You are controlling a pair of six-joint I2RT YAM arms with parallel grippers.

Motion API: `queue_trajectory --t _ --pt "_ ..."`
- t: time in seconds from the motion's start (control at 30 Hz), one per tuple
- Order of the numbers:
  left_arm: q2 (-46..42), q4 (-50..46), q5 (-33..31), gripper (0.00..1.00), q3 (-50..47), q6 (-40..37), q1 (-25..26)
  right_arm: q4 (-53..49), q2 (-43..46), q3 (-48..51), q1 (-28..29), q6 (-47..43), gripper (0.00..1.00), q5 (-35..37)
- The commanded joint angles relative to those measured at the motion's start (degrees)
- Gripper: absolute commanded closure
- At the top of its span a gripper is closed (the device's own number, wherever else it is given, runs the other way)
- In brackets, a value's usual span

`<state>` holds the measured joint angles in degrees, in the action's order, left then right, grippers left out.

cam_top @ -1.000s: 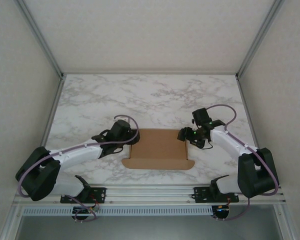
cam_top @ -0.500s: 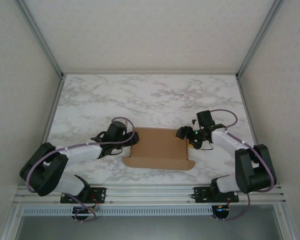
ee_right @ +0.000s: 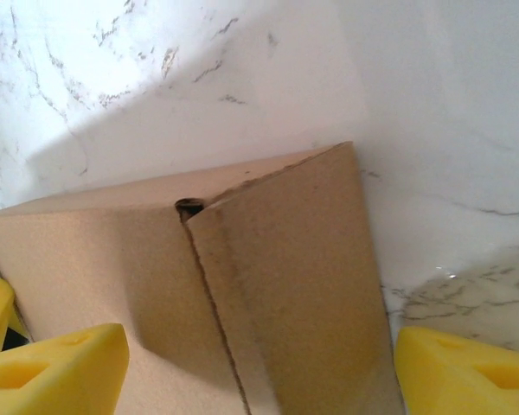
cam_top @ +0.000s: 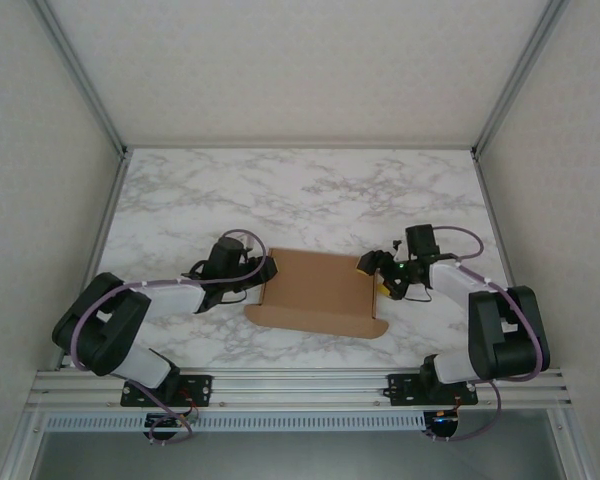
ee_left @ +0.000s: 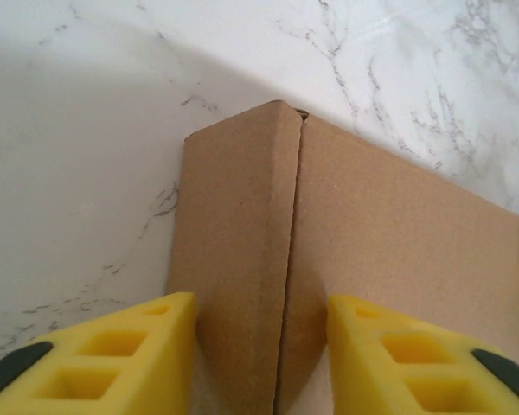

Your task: Fold the paper box

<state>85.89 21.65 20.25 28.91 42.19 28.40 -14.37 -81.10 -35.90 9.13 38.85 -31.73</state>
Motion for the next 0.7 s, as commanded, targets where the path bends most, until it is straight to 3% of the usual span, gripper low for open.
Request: queue_trajectory --t 0.0,0.07,0.37,0.53,0.67 --pt "3.52 -8.37 0.83 0.66 -5.13 0.92 -1.64 0.90 1.46 1.53 -1.95 0.60 0.17 -2.85" --pt "3.64 -6.18 2.73 0.71 -6.99 1.76 -2.98 1.44 1.17 2.03 -2.90 0.69 0.13 -3.75" --pt "9.01 4.32 10.24 0.91 -12.47 4.43 -8.38 11.03 0.20 5.88 -4.47 4.03 0.13 -12.43" --pt "9.30 4.62 10.53 0.94 -12.47 4.28 -8.38 19.58 -0.69 7.40 -3.77 8.45 0.15 -19.21" --pt "10.32 5.28 11.21 0.95 -12.21 4.29 -8.37 25.81 -2.32 7.12 0.16 12.00 0.16 -22.65"
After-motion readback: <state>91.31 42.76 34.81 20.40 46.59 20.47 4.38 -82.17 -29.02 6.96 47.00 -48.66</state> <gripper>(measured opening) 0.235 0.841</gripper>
